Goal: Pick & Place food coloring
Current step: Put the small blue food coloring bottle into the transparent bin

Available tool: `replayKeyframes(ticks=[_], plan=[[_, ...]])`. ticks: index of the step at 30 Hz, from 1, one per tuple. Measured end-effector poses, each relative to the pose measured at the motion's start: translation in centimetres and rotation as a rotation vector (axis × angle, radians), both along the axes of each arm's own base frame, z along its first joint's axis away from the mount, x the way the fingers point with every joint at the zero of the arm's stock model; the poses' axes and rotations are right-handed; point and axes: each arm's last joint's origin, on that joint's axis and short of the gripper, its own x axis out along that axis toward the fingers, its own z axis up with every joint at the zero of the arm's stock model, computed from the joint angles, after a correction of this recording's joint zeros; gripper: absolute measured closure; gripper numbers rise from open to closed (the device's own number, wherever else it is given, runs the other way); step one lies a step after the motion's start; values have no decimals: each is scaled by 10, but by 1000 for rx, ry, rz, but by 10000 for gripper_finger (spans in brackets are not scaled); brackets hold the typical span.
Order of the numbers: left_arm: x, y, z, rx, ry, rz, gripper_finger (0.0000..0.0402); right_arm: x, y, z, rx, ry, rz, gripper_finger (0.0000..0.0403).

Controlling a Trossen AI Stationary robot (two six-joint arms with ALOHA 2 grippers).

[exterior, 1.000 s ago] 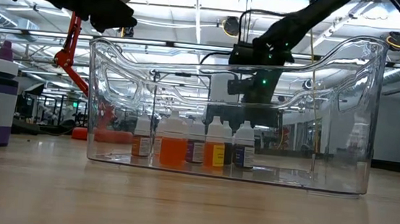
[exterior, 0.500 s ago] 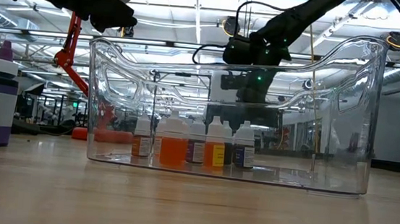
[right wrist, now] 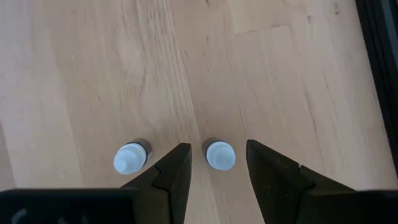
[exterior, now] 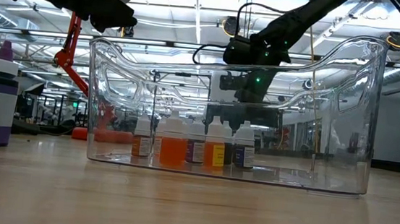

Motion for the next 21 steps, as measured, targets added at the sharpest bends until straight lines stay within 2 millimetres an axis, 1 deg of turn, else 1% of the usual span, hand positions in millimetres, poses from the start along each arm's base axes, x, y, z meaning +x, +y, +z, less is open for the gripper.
replayKeyframes(ticks=[9,21], plan=[[0,0,0,1,0,0,215,5,-3,-24,25,53,8,261],[0,0,0,3,0,0,215,4,-2,-23,15,64,20,261]])
